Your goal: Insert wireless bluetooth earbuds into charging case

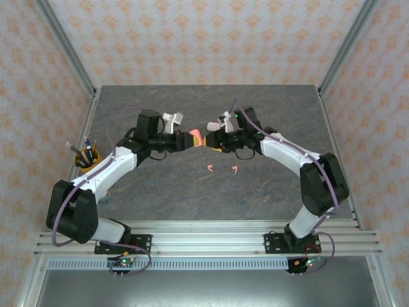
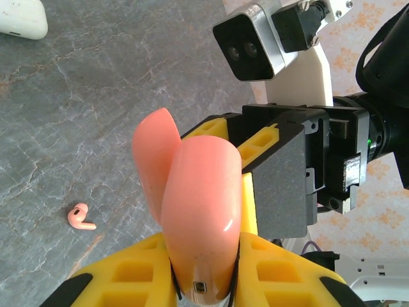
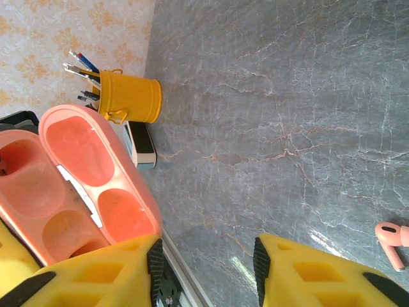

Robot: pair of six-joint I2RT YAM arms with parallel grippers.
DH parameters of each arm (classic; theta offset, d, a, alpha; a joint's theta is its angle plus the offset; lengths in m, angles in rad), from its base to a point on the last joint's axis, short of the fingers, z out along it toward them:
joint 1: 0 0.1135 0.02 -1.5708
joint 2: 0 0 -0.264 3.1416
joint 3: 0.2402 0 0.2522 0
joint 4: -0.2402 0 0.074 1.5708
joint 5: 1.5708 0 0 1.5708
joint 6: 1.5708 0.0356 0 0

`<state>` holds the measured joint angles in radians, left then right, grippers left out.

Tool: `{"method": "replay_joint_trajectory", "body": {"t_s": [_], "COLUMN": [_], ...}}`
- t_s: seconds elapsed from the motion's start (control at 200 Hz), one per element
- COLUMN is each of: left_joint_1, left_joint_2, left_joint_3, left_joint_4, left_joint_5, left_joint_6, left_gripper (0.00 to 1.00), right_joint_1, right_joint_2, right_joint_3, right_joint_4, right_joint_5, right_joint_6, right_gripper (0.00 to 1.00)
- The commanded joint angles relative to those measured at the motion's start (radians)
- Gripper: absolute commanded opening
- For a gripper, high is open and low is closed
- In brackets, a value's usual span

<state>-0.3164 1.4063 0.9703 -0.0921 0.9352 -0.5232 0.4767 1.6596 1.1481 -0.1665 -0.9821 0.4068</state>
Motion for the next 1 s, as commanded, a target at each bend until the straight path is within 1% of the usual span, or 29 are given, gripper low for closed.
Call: {"method": "replay_joint_trajectory", "body": {"t_s": [0.0,0.15,0.275,0.435,0.661,0.931,0.946,0.996], "left_joint_1": [-0.019,-0.029,-0.029,-0.030,-0.033,-0.033,-0.033,-0.033], "left_joint_2": [0.016,0.025,0.030,0.042,0.064,0.083,0.085,0.088], "left_joint_3": [0.037,0.045,0.045,0.048,0.071,0.082,0.083,0.086], "left_joint_4": [-0.006,-0.021,-0.028,-0.016,-0.005,0.067,0.070,0.079], "left_joint_5": [0.033,0.034,0.034,0.037,0.055,0.080,0.080,0.087], "left_joint_6": [0.027,0.038,0.045,0.038,0.031,-0.005,-0.030,-0.040], "left_gripper": [0.00,0.00,0.00,0.00,0.00,0.00,0.00,0.00], "right_joint_1": [-0.002,-0.010,-0.044,-0.077,-0.078,-0.077,-0.078,-0.078], "right_joint_2": [-0.016,-0.019,-0.042,-0.063,-0.059,-0.049,-0.049,-0.045], "right_joint_3": [0.031,0.025,-0.001,-0.014,-0.013,-0.017,-0.016,-0.016], "right_joint_4": [0.029,0.032,0.060,0.052,0.038,0.032,0.030,0.031], "right_joint_5": [-0.030,-0.031,-0.054,-0.082,-0.110,-0.136,-0.137,-0.141], "right_joint_6": [-0.009,-0.009,0.011,0.005,-0.015,-0.033,-0.034,-0.035], "right_gripper": [0.43,0.42,0.41,0.40,0.40,0.39,0.38,0.38]}}
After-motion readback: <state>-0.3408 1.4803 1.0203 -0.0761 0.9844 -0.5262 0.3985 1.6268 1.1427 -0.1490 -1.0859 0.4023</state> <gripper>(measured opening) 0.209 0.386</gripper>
